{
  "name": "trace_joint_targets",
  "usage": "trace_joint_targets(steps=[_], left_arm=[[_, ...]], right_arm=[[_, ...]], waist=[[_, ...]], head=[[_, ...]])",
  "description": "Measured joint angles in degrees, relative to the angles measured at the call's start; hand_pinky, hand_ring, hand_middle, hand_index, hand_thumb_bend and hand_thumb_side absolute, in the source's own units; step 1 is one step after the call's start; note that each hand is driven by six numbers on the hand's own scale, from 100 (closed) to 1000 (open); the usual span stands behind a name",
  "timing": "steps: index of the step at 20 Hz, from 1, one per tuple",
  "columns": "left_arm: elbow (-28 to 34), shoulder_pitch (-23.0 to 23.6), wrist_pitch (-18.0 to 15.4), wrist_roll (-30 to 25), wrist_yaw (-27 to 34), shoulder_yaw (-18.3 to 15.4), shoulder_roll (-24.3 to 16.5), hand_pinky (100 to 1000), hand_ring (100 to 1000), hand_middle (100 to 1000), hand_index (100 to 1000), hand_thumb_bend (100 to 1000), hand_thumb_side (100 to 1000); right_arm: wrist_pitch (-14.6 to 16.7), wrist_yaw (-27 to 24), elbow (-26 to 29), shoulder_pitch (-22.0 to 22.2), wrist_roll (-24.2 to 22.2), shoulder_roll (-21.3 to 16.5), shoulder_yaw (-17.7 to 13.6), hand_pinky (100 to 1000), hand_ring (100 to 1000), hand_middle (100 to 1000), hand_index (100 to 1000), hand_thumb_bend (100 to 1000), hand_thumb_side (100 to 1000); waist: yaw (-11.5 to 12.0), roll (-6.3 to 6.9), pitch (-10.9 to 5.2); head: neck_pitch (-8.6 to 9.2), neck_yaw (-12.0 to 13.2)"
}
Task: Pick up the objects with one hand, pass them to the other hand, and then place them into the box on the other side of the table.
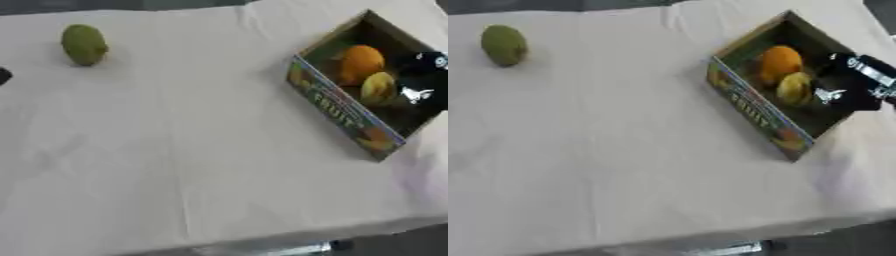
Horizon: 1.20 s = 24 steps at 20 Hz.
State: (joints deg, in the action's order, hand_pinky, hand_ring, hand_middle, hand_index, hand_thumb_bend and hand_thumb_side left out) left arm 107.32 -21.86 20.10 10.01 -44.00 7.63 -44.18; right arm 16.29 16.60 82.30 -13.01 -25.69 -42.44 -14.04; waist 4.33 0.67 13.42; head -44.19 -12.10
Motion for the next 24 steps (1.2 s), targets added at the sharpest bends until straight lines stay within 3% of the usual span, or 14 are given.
trace_joint_targets(steps=[1, 7, 16, 19, 21, 24], left_arm=[[0.02, -0.09, -0.08, -0.10, -0.13, 0.00, -0.14, 718, 744, 692, 783, 846, 859], [0.11, -0.31, -0.13, -0.62, -0.86, 0.02, -0.41, 719, 745, 693, 783, 852, 840], [0.30, -0.38, -0.10, -0.82, -1.13, 0.04, -0.93, 721, 746, 693, 785, 854, 850], [0.50, -1.00, -0.27, -1.02, -1.24, 0.08, -1.17, 708, 740, 691, 784, 828, 858], [0.63, -1.76, -0.43, -1.21, -1.29, 0.32, -1.27, 663, 725, 688, 784, 761, 868], [0.64, -2.96, -0.93, -1.74, -1.19, 0.71, -1.29, 669, 730, 692, 789, 711, 856]], right_arm=[[0.14, 0.01, -0.02, -0.03, 0.08, -0.22, 0.08, 862, 780, 820, 921, 145, 100], [0.74, -0.03, -0.81, 0.01, 0.16, -2.13, 1.23, 868, 791, 831, 935, 217, 163], [1.38, -3.05, 0.45, 0.48, 3.21, -3.92, 0.42, 856, 757, 840, 929, 150, 105], [0.63, -4.84, 2.61, 1.36, 5.17, -3.95, -0.86, 819, 701, 791, 890, 100, 100], [-0.68, -7.08, 4.17, 2.31, 7.77, -3.95, -2.10, 776, 639, 754, 858, 100, 242], [-3.30, -11.66, 7.10, 4.91, 13.70, -3.94, -3.62, 770, 635, 747, 834, 100, 385]], waist=[[0.01, -0.09, 0.00], [0.18, -0.93, 0.00], [0.20, -1.33, 0.00], [0.44, -1.46, 0.00], [0.50, -1.61, 0.00], [0.69, -1.71, 0.00]], head=[[0.00, -0.33], [-0.02, 0.06], [-0.03, 2.39], [-0.03, 2.42], [-0.04, 2.58], [-0.01, 4.00]])
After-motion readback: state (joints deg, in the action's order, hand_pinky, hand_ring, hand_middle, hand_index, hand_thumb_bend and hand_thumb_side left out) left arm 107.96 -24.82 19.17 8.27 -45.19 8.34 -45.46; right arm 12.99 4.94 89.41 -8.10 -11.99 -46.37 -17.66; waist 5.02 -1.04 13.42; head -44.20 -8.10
